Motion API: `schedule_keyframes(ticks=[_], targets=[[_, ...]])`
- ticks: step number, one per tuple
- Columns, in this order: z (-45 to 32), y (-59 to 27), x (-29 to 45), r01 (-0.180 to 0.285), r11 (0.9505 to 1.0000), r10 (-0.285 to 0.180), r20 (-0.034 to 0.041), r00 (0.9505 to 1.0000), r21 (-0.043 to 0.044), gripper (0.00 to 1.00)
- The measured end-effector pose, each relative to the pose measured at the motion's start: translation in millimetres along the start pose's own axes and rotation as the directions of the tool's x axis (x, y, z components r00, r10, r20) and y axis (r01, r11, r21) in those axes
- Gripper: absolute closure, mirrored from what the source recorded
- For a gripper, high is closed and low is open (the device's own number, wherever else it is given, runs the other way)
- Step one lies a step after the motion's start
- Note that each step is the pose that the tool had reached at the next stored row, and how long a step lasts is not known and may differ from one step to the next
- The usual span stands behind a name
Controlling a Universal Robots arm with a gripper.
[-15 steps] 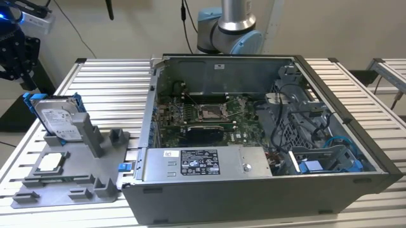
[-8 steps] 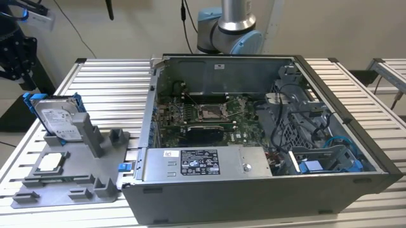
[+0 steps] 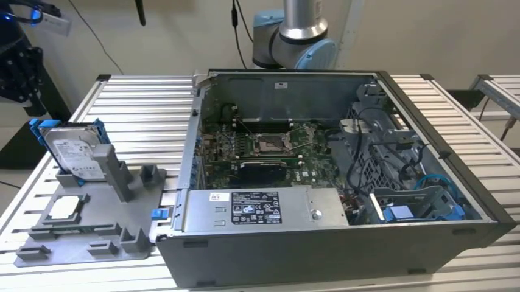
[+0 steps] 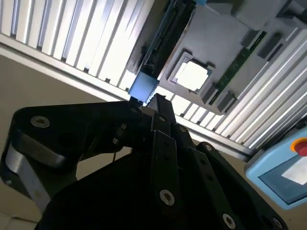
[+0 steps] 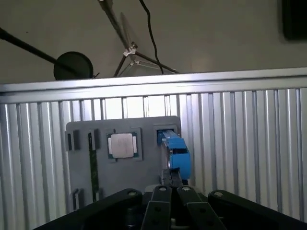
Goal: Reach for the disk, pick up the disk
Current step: 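Pick up the disk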
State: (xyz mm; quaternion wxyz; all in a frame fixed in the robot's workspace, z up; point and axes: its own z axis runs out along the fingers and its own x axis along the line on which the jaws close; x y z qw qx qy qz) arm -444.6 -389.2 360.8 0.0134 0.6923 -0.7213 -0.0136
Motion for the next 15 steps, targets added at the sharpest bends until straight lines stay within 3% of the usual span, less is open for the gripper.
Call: schedule_keyframes(ticks=[5,7,12,13,15], targets=[[0.6,0.0,0.0,0.082,0.9967,-0.082,-0.0033,0.9967,0.0034,1.00],[1.5,-0.1,-0.3,0.086,0.9963,-0.086,-0.0035,0.9963,0.0074,1.00],[2.1,-0.2,-0.4,0.086,0.9963,-0.086,-0.0035,0.9963,0.0079,1.00],[2.7,-0.2,-0.5,0.086,0.9963,-0.086,-0.0035,0.9963,0.0079,0.00],[4.7,-0.2,-0.9,0.086,0.9963,-0.086,-0.0028,0.9963,0.0078,0.00]])
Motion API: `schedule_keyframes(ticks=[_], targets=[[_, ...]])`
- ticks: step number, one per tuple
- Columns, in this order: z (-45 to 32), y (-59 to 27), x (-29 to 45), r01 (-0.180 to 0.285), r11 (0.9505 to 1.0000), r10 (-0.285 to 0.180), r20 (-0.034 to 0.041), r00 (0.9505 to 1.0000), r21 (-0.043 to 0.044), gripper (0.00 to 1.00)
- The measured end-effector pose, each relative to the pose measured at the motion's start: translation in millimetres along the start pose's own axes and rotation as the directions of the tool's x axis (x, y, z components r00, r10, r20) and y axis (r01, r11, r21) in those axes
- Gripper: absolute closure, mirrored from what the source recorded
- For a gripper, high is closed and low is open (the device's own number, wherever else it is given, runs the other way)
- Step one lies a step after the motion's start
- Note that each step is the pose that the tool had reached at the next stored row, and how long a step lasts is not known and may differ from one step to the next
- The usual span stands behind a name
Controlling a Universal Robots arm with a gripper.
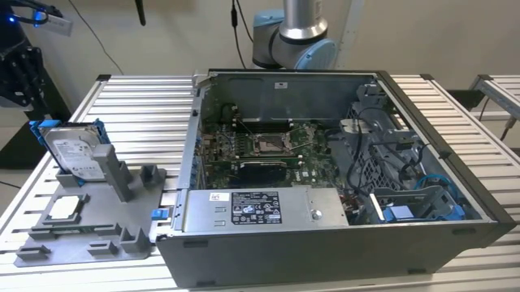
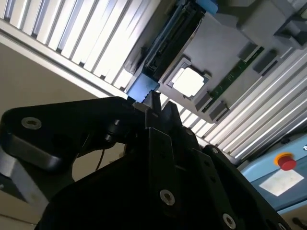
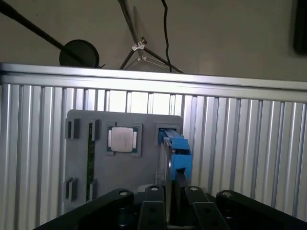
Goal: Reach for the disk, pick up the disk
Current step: 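Pick up the disk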
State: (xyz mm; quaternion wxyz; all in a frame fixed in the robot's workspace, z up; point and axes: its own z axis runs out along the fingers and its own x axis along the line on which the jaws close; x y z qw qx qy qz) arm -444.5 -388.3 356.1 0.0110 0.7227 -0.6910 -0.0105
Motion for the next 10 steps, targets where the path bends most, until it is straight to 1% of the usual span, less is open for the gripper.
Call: schedule_keyframes(ticks=[4,10], targets=[[5.3,-0.2,-2.3,-0.003,1.0000,0.003,0.0052,1.0000,0.0002,0.00],[16.2,-0.6,-3.7,-0.004,1.0000,0.004,0.0056,1.0000,0.0001,0.00]])
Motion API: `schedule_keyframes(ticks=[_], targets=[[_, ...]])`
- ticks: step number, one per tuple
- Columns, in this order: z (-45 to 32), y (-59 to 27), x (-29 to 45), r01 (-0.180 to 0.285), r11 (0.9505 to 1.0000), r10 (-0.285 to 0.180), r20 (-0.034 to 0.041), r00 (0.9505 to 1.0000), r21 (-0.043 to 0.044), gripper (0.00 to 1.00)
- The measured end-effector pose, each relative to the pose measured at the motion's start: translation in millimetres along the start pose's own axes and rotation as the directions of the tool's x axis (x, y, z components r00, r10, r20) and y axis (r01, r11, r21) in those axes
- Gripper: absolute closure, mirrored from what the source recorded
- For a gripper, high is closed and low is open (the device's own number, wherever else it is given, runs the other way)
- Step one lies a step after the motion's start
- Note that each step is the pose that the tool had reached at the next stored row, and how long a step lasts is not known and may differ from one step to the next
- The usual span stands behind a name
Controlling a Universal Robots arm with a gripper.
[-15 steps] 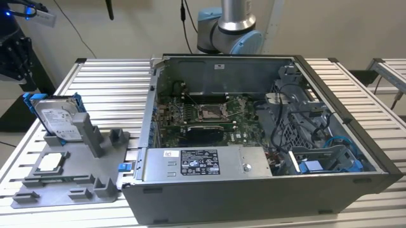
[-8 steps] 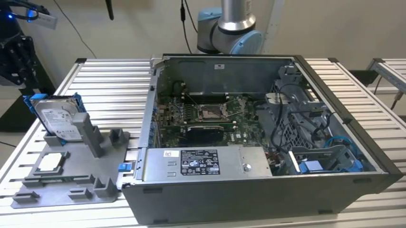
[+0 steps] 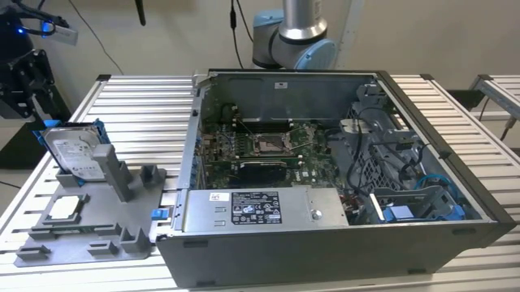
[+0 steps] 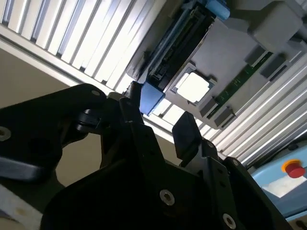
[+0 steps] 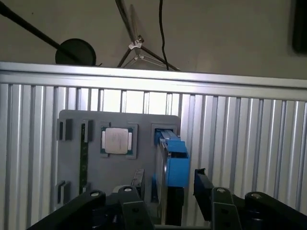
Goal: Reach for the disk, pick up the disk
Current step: 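Pick up the disk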
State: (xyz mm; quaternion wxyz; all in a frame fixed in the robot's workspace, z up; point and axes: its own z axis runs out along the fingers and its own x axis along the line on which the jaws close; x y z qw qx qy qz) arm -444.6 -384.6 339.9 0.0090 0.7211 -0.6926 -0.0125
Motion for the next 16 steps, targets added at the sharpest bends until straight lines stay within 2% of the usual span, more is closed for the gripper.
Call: schedule_keyframes(ticks=[16], targets=[[29.3,-0.8,-2.4,0.000,1.0000,0.000,0.0001,1.0000,0.0003,0.00]])
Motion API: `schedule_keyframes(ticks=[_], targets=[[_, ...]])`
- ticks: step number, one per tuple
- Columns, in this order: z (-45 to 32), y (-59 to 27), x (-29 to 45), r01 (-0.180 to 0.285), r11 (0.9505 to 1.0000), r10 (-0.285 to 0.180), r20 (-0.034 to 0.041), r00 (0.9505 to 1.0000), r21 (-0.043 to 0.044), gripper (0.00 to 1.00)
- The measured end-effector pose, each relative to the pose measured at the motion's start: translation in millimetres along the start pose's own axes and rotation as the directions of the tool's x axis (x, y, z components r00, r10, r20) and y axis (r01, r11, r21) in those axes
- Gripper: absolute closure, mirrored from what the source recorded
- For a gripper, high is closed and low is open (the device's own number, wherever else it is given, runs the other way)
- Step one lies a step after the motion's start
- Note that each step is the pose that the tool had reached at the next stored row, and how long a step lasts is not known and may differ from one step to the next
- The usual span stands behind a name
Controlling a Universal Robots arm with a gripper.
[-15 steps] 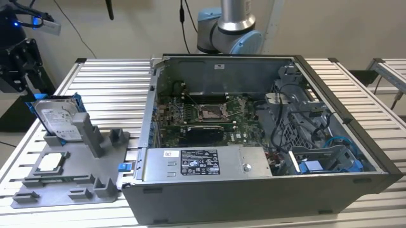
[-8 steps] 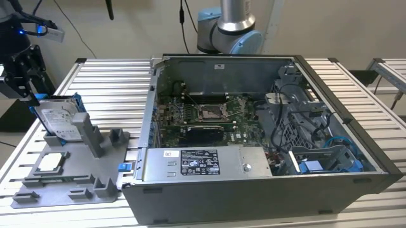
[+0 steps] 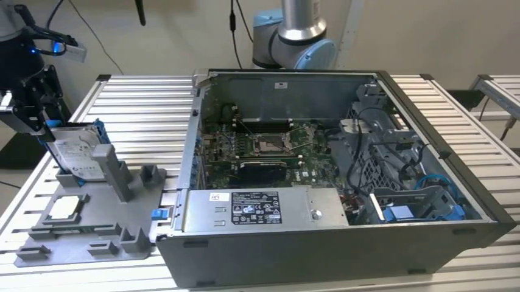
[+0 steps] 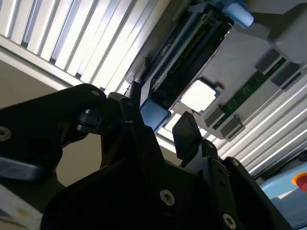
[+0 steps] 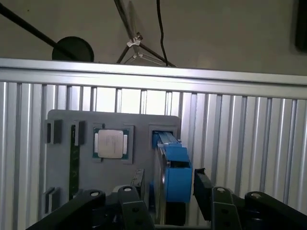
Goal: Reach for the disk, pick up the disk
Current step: 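Pick up the disk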
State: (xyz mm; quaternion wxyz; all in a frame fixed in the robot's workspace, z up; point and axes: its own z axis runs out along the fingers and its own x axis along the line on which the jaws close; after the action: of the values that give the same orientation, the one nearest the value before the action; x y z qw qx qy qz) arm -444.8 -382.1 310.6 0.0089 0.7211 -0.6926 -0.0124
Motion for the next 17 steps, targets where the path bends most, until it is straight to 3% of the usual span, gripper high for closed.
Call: schedule_keyframes(ticks=[17], targets=[[31.0,1.7,-1.3,0.000,1.0000,0.000,0.0000,1.0000,0.0029,0.00]])
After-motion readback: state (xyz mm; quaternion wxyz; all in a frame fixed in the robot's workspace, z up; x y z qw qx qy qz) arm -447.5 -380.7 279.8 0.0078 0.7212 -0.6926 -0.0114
